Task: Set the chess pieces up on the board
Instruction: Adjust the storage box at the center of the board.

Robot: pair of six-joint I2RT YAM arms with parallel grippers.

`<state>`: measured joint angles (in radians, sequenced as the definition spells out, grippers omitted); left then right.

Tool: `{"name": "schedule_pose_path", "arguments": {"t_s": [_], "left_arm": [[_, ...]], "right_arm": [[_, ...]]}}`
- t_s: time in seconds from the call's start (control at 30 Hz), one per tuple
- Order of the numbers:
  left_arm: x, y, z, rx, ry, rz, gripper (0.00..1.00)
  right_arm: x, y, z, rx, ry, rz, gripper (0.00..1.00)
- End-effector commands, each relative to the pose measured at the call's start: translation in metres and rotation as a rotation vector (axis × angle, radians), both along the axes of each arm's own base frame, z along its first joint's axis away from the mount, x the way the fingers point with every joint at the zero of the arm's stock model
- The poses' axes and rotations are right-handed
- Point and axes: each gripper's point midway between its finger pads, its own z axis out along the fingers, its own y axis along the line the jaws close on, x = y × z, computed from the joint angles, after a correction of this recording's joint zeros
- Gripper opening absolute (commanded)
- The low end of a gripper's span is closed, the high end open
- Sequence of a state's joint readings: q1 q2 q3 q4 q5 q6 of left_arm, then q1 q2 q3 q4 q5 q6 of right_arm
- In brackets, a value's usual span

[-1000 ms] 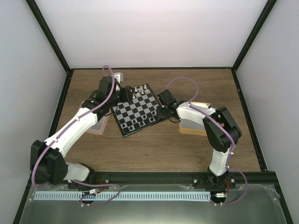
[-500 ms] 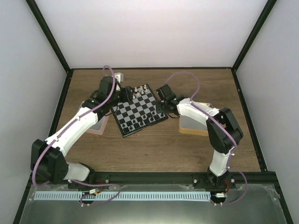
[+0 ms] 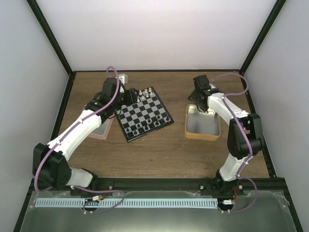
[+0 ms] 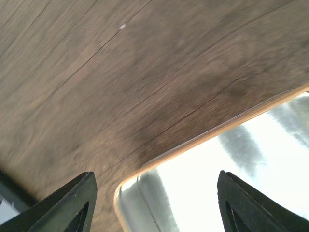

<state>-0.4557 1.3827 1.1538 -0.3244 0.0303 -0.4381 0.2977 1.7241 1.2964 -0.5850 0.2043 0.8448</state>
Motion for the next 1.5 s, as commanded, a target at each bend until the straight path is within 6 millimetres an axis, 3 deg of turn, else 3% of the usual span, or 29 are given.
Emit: {"name": "schedule_pose_path", "arguments": {"t_s": [0.0, 0.2, 0.37, 0.6, 0.7, 0.87, 0.97, 1.17, 1.37, 1.47], "left_arm": [[0.006, 0.0, 0.01, 0.004, -0.023, -0.011, 0.61], [0.006, 0.001, 0.012, 0.007, -0.025, -0.009, 0.61], [0.008, 0.003, 0.012, 0.011, -0.027, -0.004, 0.61], [0.011, 0.003, 0.012, 0.015, -0.023, -0.007, 0.61], [0.011, 0.004, 0.011, 0.017, -0.021, -0.006, 0.61], [0.011, 0.004, 0.01, 0.017, -0.02, -0.007, 0.61], [0.011, 0.003, 0.009, 0.011, -0.02, -0.008, 0.61], [0.013, 0.001, 0.007, -0.001, -0.016, -0.011, 0.61], [0.012, 0.001, 0.004, -0.006, -0.016, -0.014, 0.61], [0.011, -0.001, 0.001, -0.008, -0.011, -0.021, 0.61]], "right_arm": [[0.006, -0.031, -0.009, 0.047, 0.021, -0.192, 0.71], [0.019, -0.057, -0.026, 0.083, 0.069, -0.312, 0.7], [0.021, -0.063, -0.034, 0.074, 0.084, -0.326, 0.62], [0.034, -0.059, -0.049, 0.041, 0.081, -0.195, 0.25], [0.035, -0.055, -0.048, 0.026, 0.066, -0.117, 0.18], [0.034, -0.036, -0.037, 0.041, 0.016, 0.048, 0.13], [0.029, -0.008, -0.033, 0.08, -0.013, 0.214, 0.12], [-0.008, 0.05, -0.043, 0.079, 0.015, 0.513, 0.1], [-0.046, 0.054, -0.058, 0.054, 0.087, 0.596, 0.1], [-0.045, 0.048, -0.046, 0.025, 0.078, 0.58, 0.22]]}}
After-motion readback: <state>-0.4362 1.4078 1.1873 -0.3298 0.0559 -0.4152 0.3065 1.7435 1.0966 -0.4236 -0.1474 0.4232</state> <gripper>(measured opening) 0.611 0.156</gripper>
